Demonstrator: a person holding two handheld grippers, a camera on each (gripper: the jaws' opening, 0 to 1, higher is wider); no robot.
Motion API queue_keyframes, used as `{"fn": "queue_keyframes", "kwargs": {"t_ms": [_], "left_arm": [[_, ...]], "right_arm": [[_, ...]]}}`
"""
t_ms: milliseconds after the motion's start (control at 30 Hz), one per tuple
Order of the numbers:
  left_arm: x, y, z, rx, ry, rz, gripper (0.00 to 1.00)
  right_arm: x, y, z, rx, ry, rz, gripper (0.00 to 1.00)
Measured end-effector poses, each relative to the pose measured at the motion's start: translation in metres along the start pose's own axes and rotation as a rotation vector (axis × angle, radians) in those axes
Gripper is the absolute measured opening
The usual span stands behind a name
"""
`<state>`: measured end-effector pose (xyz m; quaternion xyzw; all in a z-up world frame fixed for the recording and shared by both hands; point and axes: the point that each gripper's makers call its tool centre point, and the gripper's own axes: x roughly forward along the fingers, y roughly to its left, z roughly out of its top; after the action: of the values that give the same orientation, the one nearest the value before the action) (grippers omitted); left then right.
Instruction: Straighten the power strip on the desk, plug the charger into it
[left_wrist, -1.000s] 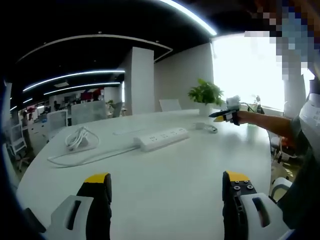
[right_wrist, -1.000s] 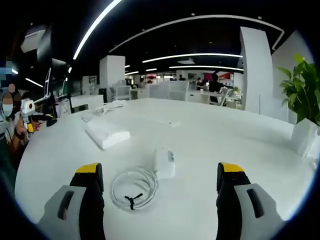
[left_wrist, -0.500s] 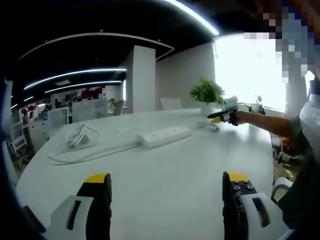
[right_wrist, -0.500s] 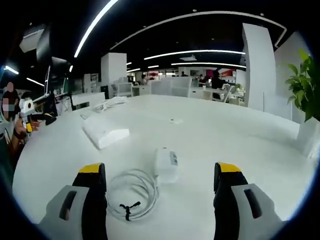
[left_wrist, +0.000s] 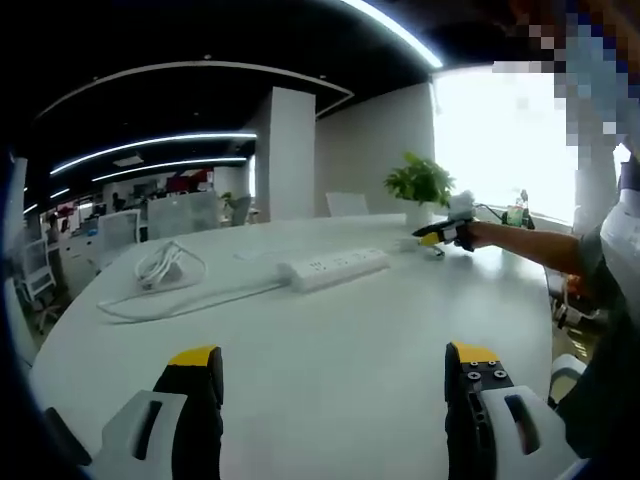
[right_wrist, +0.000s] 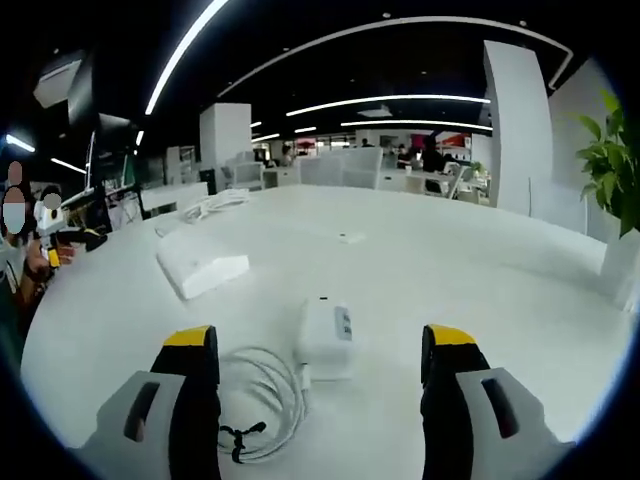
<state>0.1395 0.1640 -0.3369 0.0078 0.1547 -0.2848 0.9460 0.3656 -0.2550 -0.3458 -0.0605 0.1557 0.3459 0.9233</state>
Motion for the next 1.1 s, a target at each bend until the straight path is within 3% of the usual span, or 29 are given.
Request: {"fn": "queue_keyframes", "kwargs": {"t_ms": [433, 933, 1100], "left_arm": [[0.006, -0.002, -0.002, 0.0, 0.007, -0.005, 0.95], [0.006, -0.003, -0.001, -0.002, -0.002, -0.009, 0.95], [0.005, -0.003, -0.001, 0.001, -0.003, -0.005, 0.95]], "right_arm": [[0.01, -0.003, -0.005, 0.011, 0.025, 0.015, 0.65], [0.018, -0.004, -0.005, 0.008, 0.044, 0.014, 0.6], [0.021, -0.002, -0.008, 0.019, 0.052, 0.015, 0.55]]}}
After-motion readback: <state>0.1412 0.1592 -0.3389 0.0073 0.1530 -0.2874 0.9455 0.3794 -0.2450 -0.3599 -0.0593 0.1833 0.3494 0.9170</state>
